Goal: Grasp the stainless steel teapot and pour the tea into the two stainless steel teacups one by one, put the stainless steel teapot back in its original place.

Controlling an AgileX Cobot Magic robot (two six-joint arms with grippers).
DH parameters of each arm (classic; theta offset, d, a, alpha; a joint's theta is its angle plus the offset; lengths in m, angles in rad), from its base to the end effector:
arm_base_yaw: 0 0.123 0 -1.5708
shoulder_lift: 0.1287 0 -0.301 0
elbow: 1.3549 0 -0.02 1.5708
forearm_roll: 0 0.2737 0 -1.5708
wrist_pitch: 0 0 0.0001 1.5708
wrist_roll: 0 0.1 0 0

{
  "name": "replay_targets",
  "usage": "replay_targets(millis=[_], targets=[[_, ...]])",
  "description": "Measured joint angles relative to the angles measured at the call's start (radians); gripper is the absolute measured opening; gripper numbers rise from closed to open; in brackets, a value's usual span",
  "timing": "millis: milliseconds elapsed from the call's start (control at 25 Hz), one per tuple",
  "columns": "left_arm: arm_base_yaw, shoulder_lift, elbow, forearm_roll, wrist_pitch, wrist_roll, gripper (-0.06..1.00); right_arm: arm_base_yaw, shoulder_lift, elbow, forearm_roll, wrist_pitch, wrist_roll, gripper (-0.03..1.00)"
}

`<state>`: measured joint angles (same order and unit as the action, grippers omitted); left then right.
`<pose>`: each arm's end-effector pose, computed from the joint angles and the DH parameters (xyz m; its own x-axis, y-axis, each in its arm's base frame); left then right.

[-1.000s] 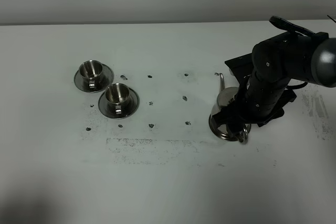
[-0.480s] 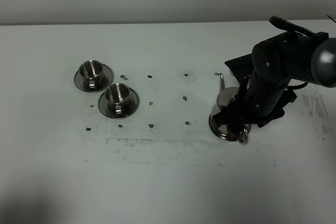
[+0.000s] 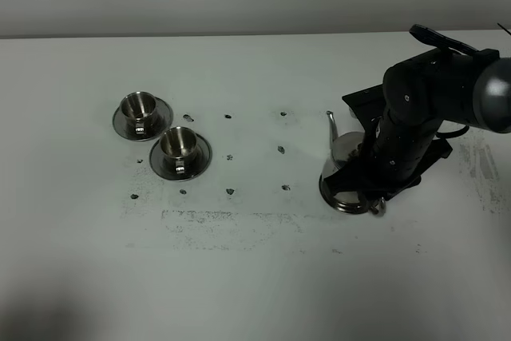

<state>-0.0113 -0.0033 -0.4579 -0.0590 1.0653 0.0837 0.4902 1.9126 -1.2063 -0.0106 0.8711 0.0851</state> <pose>0.0112 -0.0053 0.2710 -0.4897 0.0605 -0.8698 0.0833 0.9963 0.0225 0.3347 0.1777 0.1491 -0.9134 -0.3988 -0.0809 -0.4000 0.9165 -0.0018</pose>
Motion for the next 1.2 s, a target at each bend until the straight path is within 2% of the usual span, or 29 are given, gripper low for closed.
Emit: replay_targets(millis=[80, 840, 1200], targets=[[0.0, 0.0, 0.0, 0.0, 0.0, 0.0, 0.72, 0.0, 0.0, 0.0, 0.001, 0.0, 0.0, 0.17], [0.0, 0.0, 0.0, 0.0, 0.0, 0.0, 0.72, 0.0, 0.0, 0.0, 0.019, -0.003, -0.037, 0.17], [0.0, 0.0, 0.0, 0.0, 0.0, 0.0, 0.72, 0.0, 0.0, -0.065, 0.026, 0.06, -0.059, 0.17]])
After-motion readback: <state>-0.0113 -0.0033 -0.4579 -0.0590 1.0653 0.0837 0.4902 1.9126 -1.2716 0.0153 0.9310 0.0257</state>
